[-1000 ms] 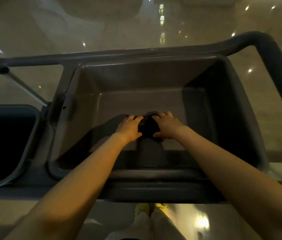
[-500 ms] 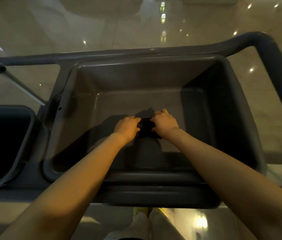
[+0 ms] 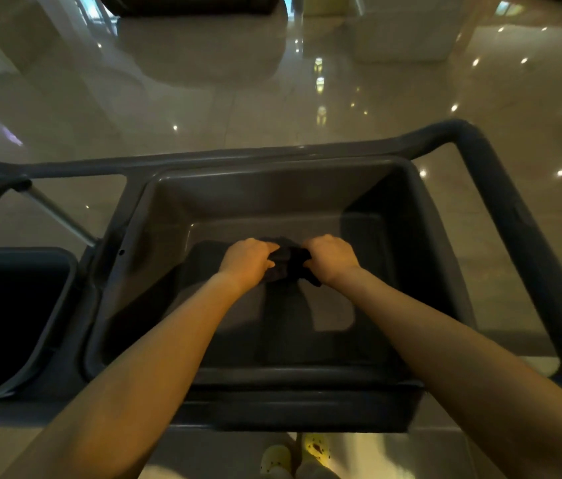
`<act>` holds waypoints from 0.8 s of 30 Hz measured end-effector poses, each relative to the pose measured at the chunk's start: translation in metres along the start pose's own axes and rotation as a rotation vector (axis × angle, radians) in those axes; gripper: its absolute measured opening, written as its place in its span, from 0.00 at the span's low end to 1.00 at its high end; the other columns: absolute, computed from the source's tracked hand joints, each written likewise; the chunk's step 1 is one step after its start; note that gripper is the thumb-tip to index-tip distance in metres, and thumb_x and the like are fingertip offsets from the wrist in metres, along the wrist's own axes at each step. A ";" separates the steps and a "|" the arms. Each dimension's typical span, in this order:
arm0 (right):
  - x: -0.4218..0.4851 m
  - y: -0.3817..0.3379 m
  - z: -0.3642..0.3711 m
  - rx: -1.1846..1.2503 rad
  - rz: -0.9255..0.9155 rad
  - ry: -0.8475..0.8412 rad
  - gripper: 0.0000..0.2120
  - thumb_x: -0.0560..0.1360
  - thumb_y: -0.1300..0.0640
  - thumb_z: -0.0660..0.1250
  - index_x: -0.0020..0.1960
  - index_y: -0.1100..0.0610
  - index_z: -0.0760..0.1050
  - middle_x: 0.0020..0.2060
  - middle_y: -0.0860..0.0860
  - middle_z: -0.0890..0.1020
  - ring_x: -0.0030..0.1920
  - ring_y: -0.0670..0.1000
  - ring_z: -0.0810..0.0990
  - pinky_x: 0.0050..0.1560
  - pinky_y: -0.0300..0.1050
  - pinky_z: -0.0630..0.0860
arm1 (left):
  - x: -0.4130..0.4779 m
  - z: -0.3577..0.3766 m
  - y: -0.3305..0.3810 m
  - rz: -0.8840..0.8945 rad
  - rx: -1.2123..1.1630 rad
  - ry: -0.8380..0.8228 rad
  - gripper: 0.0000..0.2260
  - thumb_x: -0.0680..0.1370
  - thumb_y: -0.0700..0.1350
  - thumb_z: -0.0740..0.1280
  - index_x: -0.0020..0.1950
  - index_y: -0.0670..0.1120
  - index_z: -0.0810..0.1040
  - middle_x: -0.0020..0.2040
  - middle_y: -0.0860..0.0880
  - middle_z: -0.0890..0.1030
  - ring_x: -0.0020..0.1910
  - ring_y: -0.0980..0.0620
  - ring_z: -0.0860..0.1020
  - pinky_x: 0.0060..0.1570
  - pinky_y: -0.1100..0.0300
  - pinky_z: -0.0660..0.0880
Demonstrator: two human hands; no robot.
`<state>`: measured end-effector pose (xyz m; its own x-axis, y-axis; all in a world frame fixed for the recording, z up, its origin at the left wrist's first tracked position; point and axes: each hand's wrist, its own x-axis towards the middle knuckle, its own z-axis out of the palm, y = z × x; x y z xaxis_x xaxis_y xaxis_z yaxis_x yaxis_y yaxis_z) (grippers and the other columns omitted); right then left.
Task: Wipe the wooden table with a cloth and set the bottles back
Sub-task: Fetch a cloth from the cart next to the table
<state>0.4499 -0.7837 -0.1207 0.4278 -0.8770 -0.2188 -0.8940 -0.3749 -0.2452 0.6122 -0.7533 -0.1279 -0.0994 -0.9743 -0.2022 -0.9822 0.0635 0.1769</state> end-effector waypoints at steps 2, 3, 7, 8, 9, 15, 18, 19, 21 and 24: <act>-0.006 0.007 -0.014 0.002 0.019 0.036 0.08 0.73 0.57 0.65 0.51 0.57 0.76 0.47 0.56 0.81 0.48 0.58 0.80 0.43 0.50 0.75 | 0.005 -0.013 0.012 0.047 -0.001 0.016 0.16 0.77 0.45 0.64 0.65 0.49 0.74 0.56 0.41 0.81 0.56 0.40 0.78 0.54 0.48 0.75; -0.009 0.010 -0.020 0.001 0.031 0.052 0.08 0.73 0.56 0.65 0.51 0.56 0.76 0.47 0.55 0.81 0.48 0.57 0.80 0.43 0.50 0.76 | 0.006 -0.018 0.017 0.068 -0.011 0.025 0.15 0.77 0.45 0.64 0.63 0.49 0.75 0.55 0.42 0.82 0.54 0.40 0.78 0.53 0.48 0.75; -0.026 0.026 -0.041 -0.004 0.093 0.105 0.09 0.73 0.57 0.65 0.52 0.54 0.78 0.48 0.54 0.82 0.49 0.56 0.80 0.47 0.51 0.78 | 0.014 -0.034 0.040 0.145 -0.067 0.050 0.12 0.76 0.44 0.64 0.60 0.49 0.77 0.52 0.43 0.83 0.51 0.42 0.80 0.49 0.51 0.74; -0.032 0.030 -0.046 0.002 0.119 0.120 0.09 0.73 0.57 0.65 0.52 0.54 0.78 0.47 0.54 0.82 0.49 0.56 0.81 0.48 0.52 0.78 | 0.018 -0.037 0.047 0.176 -0.072 0.052 0.13 0.77 0.44 0.64 0.61 0.49 0.77 0.52 0.44 0.83 0.51 0.43 0.80 0.50 0.52 0.74; -0.036 0.034 -0.050 0.008 0.133 0.131 0.08 0.73 0.58 0.65 0.52 0.54 0.78 0.46 0.54 0.82 0.48 0.56 0.81 0.48 0.52 0.78 | 0.020 -0.039 0.051 0.198 -0.073 0.055 0.14 0.77 0.44 0.64 0.63 0.49 0.75 0.53 0.44 0.83 0.51 0.44 0.80 0.51 0.52 0.74; -0.076 0.053 -0.071 0.057 0.297 0.220 0.11 0.74 0.59 0.63 0.55 0.53 0.79 0.49 0.54 0.83 0.51 0.57 0.80 0.53 0.55 0.78 | 0.032 -0.057 0.089 0.427 -0.043 0.051 0.17 0.77 0.44 0.63 0.66 0.50 0.73 0.56 0.44 0.82 0.53 0.44 0.80 0.54 0.50 0.74; -0.098 0.056 -0.077 0.066 0.368 0.233 0.10 0.75 0.59 0.63 0.54 0.53 0.78 0.49 0.54 0.82 0.50 0.57 0.80 0.52 0.54 0.78 | 0.032 -0.064 0.105 0.518 -0.023 0.049 0.18 0.78 0.44 0.63 0.68 0.49 0.71 0.57 0.43 0.81 0.54 0.45 0.79 0.56 0.50 0.74; -0.108 0.057 -0.078 0.070 0.399 0.246 0.10 0.75 0.58 0.63 0.54 0.54 0.79 0.48 0.54 0.82 0.50 0.57 0.80 0.51 0.53 0.77 | 0.030 -0.066 0.111 0.559 -0.025 0.048 0.17 0.78 0.44 0.63 0.67 0.49 0.72 0.56 0.43 0.81 0.54 0.45 0.79 0.56 0.50 0.74; -0.129 0.058 -0.078 0.077 0.457 0.277 0.09 0.75 0.58 0.63 0.53 0.54 0.79 0.48 0.55 0.82 0.50 0.57 0.80 0.49 0.52 0.77 | 0.024 -0.069 0.125 0.646 -0.031 0.035 0.16 0.77 0.43 0.63 0.65 0.49 0.74 0.54 0.43 0.82 0.52 0.45 0.79 0.54 0.50 0.75; -0.162 0.059 -0.075 0.069 0.549 0.328 0.12 0.75 0.57 0.63 0.57 0.53 0.78 0.49 0.55 0.82 0.50 0.58 0.80 0.47 0.50 0.77 | 0.010 -0.075 0.149 0.759 -0.036 0.017 0.15 0.77 0.42 0.64 0.62 0.50 0.76 0.53 0.44 0.82 0.52 0.44 0.79 0.54 0.49 0.75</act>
<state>0.3181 -0.6867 -0.0286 -0.1620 -0.9863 -0.0324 -0.9561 0.1650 -0.2423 0.4772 -0.7702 -0.0317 -0.7430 -0.6693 0.0022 -0.6394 0.7108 0.2933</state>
